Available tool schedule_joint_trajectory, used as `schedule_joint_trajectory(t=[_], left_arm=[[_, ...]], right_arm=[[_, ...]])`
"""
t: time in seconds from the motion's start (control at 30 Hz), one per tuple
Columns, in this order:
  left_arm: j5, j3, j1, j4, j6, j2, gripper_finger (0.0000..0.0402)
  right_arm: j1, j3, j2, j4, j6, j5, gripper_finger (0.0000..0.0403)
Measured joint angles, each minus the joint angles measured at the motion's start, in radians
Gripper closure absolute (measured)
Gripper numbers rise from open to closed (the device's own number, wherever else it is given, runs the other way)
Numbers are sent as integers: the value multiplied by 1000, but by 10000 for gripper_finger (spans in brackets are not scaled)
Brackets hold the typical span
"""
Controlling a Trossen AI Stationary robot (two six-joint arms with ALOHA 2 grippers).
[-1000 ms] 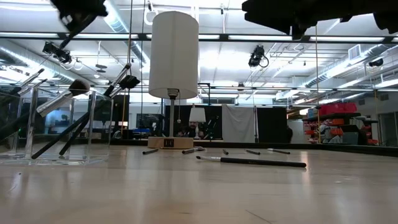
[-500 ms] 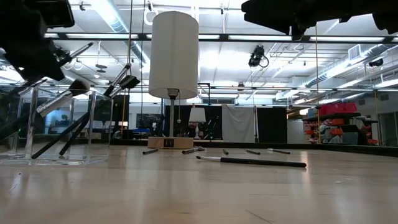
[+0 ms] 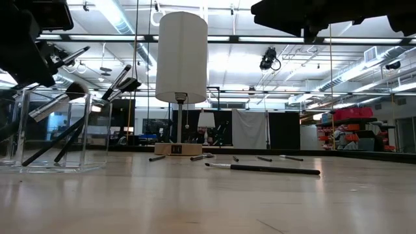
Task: Put items in baskets/containers
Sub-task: Put the foundation brush in the transparent organizer
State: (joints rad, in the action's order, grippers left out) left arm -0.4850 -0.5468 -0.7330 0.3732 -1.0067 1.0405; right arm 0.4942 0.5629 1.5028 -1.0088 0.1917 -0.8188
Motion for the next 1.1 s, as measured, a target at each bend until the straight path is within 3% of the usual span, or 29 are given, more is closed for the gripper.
schedule_joint_trajectory(t=[0.2,0.87,1.1], left_arm=[[-59,0,1,0,5,0,372],[-36,-1,2,12,-9,84,371],[-15,0,2,18,-11,85,332]], right_arm=[[0,0,0,0,0,0,250],[0,0,0,0,0,0,250],[0,0,0,1,0,0,250]])
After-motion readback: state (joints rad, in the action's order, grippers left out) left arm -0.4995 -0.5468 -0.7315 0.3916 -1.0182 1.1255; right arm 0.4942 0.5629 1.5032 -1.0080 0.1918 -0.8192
